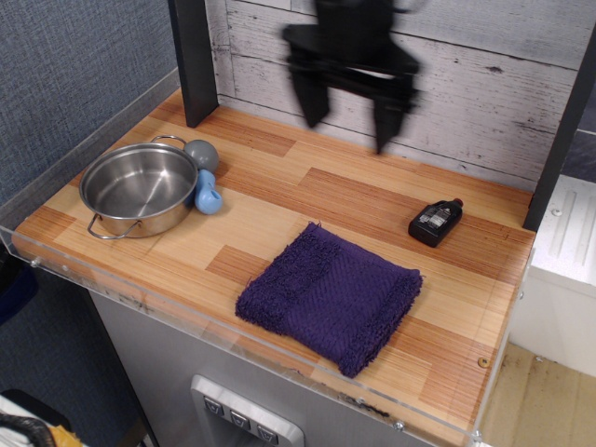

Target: Move the pot put on the purple cloth

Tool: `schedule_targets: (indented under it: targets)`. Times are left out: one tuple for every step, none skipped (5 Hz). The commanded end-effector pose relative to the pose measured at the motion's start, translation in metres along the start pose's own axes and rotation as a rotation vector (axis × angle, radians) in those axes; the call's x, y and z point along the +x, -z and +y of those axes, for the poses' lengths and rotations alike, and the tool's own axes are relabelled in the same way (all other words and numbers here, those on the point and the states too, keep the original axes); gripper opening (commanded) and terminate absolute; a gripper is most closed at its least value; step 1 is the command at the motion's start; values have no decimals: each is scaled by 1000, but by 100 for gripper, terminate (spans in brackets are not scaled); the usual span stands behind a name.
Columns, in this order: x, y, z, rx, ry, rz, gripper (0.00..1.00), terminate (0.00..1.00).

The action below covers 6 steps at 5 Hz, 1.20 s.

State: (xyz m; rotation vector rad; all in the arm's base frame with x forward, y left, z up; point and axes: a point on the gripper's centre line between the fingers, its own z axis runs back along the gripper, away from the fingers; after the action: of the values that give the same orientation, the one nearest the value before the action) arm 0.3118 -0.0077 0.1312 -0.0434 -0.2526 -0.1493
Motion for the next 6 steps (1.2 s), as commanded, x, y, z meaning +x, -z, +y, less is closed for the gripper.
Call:
schedule_targets:
  targets:
    - [-13, -29, 46, 82, 74, -74, 100, 0]
    - [-23, -24, 63, 104, 126, -46, 100, 0]
    - [-32, -15, 77, 107, 141, -58, 100, 0]
    - [-44, -3, 94, 116, 109, -46, 100, 0]
    - [-55, 13, 109, 125, 72, -14, 100, 0]
    - [-66, 22, 126, 141, 32, 27, 100, 0]
